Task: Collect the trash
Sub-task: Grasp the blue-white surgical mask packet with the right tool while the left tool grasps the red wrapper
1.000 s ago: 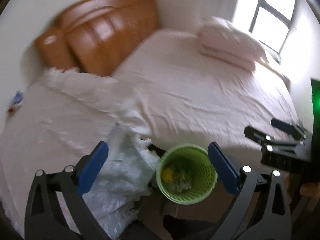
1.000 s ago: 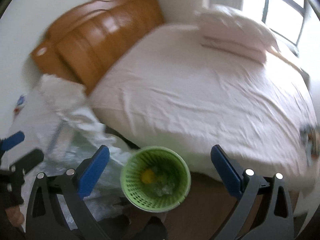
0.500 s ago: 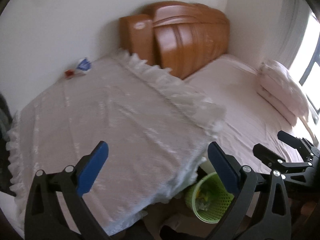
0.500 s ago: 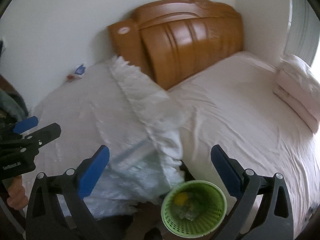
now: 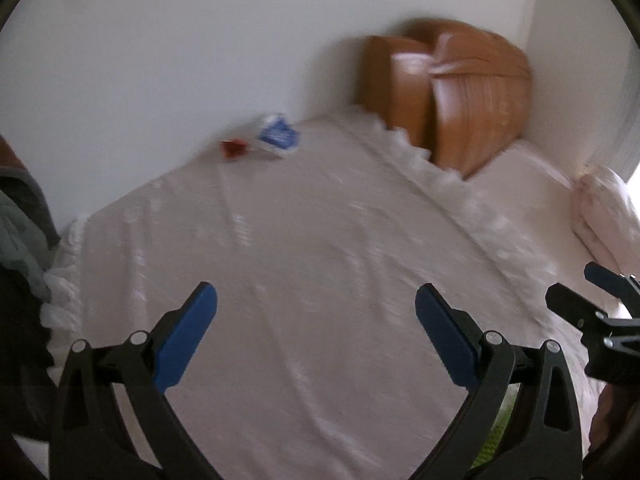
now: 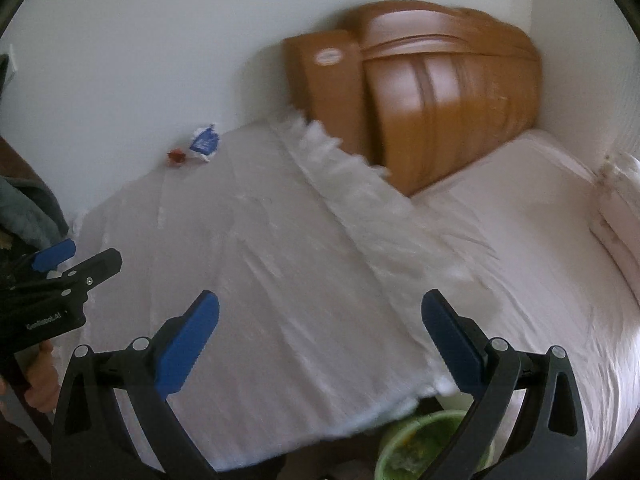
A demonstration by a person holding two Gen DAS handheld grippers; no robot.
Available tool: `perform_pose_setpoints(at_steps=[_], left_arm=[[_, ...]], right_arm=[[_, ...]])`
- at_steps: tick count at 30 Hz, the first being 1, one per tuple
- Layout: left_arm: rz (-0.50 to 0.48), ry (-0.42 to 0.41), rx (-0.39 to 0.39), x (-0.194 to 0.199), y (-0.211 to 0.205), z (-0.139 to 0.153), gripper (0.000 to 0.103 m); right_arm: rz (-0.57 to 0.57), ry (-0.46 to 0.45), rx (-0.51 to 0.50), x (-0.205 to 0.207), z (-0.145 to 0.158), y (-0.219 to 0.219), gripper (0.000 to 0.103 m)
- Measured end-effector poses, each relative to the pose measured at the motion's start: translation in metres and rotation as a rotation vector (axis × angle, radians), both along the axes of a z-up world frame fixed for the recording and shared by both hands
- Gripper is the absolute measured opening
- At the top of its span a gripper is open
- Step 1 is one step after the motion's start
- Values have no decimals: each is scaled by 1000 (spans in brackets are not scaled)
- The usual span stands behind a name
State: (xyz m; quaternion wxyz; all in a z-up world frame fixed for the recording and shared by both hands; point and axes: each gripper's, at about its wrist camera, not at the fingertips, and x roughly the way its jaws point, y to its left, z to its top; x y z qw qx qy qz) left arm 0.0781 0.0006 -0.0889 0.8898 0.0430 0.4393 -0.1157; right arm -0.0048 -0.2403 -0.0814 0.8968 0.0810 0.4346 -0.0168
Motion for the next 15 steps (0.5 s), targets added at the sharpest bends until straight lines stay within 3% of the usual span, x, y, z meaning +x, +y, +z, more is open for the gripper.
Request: perform_pose_setpoints(at_steps=[10,15], left_arm=[[111,3,39,107,88,-37,95],[150,21,26,135,114,-48,95]], right_arm=[[153,32,-8,203,-39,94,100],[143,33,4,291,-55,125,100]])
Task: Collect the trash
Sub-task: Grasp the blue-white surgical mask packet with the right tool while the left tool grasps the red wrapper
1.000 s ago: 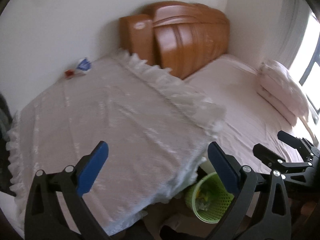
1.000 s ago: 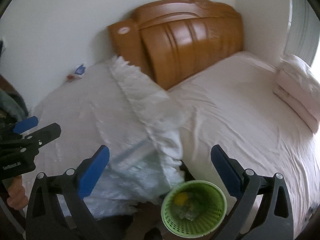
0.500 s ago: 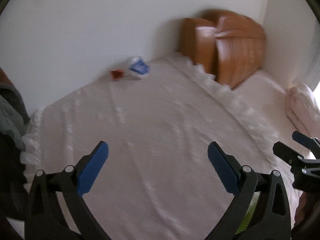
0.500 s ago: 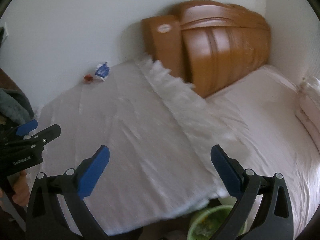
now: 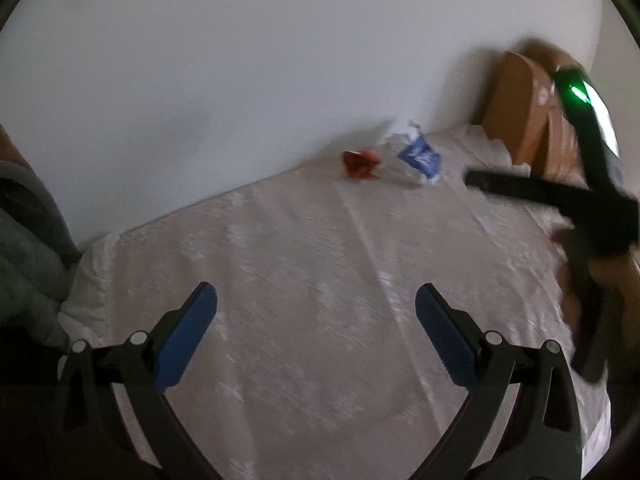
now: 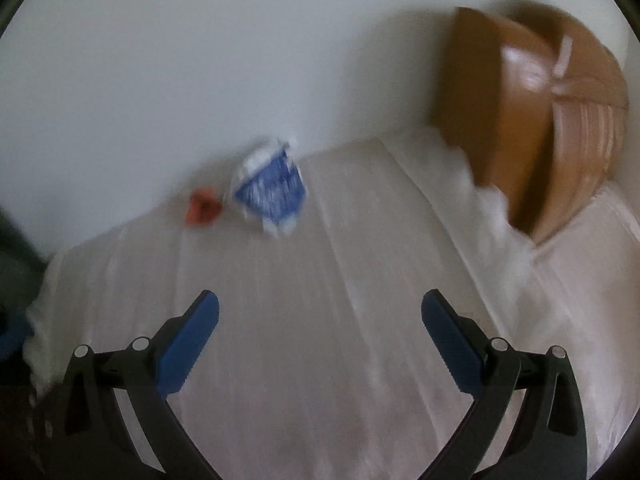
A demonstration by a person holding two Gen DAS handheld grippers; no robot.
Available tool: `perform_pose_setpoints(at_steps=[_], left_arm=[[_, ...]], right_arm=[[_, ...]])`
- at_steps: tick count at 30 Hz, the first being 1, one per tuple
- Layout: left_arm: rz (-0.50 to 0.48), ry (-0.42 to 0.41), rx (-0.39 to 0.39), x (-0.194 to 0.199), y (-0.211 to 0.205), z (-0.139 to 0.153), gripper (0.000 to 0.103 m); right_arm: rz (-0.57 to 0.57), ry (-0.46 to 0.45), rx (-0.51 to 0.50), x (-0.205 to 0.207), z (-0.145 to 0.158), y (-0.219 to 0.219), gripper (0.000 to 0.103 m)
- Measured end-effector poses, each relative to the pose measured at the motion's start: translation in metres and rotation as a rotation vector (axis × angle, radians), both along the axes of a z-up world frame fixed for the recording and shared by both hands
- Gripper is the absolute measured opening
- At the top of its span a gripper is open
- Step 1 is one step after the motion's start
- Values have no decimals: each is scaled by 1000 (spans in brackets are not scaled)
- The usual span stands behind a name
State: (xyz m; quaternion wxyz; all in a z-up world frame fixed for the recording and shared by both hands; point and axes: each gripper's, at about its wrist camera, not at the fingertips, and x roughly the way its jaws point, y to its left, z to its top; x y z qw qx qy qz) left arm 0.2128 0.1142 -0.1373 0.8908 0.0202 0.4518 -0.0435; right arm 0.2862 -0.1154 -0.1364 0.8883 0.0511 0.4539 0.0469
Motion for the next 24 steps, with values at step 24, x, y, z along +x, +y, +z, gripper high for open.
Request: perform_pose_setpoints(at_steps=[24], left_arm=[[-18,4,-16,117,-42,-48,95]], right_arm=[[59,-13,5,54,-14,11,60]])
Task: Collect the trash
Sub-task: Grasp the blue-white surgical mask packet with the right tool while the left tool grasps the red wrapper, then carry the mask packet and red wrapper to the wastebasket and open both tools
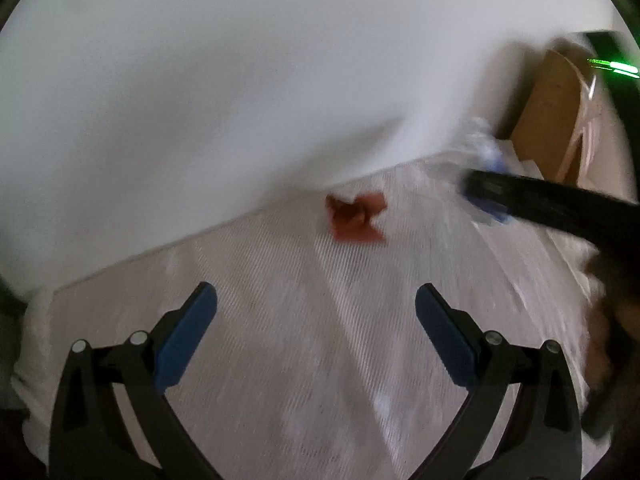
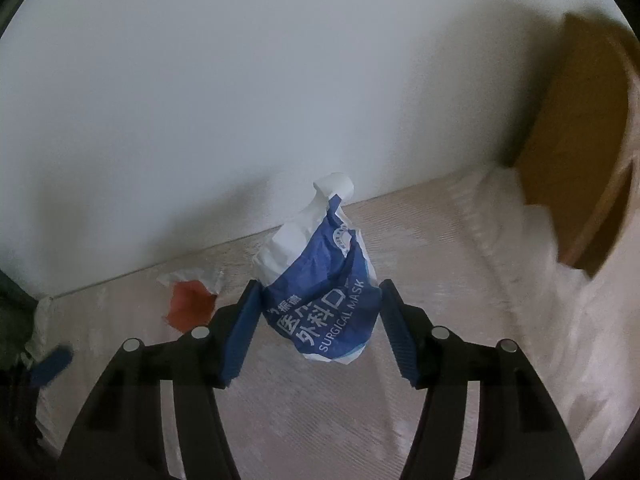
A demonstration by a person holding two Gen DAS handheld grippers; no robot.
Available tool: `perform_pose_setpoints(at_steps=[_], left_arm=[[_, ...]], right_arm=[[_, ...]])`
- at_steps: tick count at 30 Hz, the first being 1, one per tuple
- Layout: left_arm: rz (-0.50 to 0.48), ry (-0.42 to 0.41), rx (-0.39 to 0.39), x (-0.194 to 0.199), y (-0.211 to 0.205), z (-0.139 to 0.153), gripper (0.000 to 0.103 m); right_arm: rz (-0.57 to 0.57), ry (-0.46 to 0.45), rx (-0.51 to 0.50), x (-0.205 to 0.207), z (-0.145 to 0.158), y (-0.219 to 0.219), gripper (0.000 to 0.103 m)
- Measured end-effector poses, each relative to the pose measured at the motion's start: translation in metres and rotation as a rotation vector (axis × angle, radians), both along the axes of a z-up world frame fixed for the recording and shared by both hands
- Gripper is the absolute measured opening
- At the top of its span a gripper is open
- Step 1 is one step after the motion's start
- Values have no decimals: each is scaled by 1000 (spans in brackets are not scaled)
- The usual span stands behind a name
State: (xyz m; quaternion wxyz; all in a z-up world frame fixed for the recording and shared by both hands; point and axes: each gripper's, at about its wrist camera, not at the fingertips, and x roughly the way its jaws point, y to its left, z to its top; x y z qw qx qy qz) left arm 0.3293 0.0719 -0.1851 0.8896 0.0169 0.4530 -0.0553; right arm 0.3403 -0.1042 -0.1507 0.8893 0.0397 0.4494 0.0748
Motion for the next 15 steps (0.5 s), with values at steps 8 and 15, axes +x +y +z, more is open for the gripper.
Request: perform_pose_setpoints(at_steps=[8,15], left_arm=[[23,13,58,53,-31,-28,93],[37,72,15,72,-32,-37,39]], right_arm=[[-58,-53,36,-66,22,-49,61],[-79,-24,60,-105,21,-74,61]])
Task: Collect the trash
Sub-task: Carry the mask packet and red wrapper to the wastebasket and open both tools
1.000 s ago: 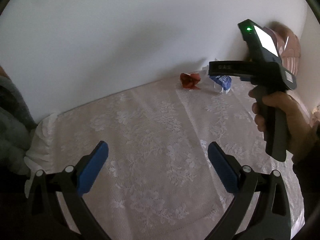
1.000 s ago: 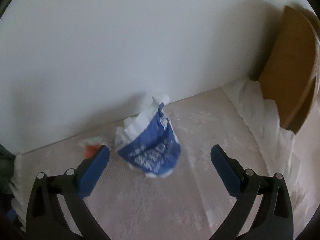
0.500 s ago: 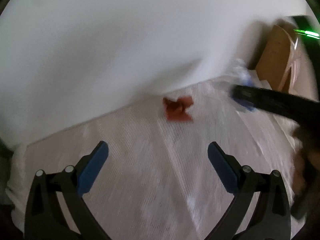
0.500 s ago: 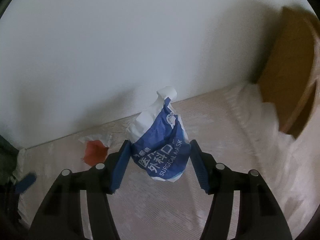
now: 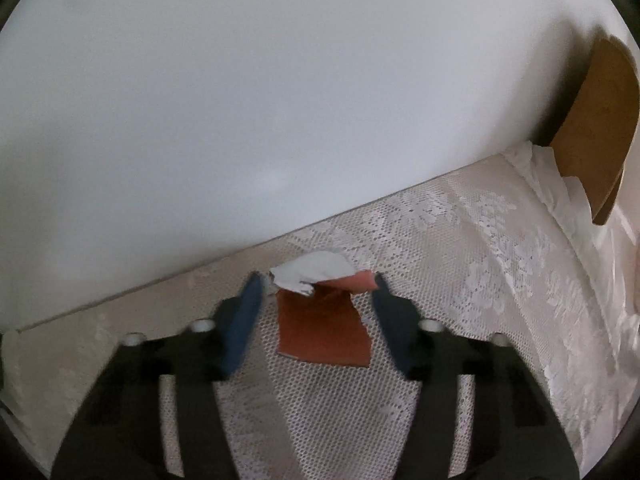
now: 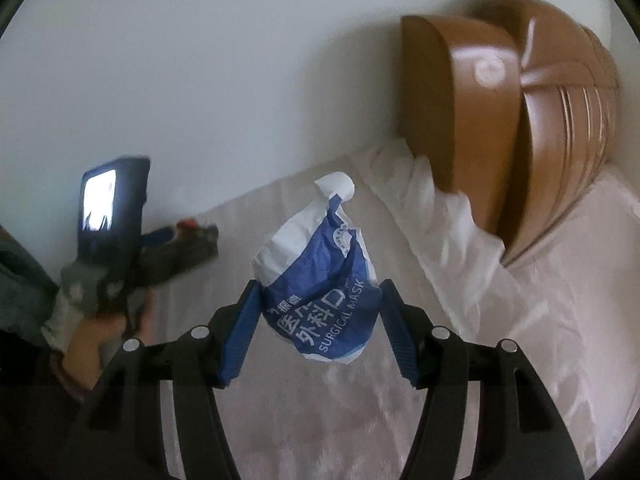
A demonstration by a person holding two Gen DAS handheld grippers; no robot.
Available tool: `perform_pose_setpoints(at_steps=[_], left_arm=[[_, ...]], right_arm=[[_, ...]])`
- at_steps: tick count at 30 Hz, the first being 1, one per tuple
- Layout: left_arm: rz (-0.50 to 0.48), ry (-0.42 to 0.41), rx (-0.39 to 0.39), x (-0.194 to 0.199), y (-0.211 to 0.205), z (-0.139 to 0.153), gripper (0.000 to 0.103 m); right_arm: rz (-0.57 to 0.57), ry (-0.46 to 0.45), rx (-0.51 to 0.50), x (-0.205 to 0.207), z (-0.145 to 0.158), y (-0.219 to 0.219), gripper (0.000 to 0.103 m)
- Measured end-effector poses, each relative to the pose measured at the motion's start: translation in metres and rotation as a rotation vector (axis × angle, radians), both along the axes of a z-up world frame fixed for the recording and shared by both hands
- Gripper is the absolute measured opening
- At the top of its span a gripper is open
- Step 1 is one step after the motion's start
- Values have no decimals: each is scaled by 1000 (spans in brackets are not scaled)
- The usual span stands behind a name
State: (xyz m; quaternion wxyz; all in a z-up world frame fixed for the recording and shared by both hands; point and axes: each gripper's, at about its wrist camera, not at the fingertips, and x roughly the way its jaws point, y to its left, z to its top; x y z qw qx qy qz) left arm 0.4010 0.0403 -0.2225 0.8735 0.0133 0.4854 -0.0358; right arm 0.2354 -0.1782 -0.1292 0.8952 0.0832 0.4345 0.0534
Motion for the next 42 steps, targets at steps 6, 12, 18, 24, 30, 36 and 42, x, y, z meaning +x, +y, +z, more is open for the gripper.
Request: perform_pose_setpoints(at_steps=[6,12,18,24,30,36,42], left_arm=[[18,5,-19,-12,12,9,32],[-13,-25,28,-62,17,38,32],[-27,-50,39,-145,11,72,32],[-35,-59,43,-239,7,100,32],[-68,-48,40,-312,-14,113,32],[-121,-52,22,-365,-49,122,32],[-246,-67,1,-399,-105,129,32]], right_arm=[[-16,15,3,-30,-2,5,61],[-9,13,-5,-58,-7,10,61],[23,21,-13,-106,-4,18,61],[74,52,48,-178,5,18,61],[92,59,60,-238,10,7,61],[38,53,54,-287,15,-23,61],[-82,36,44,-332,23,-67,61]])
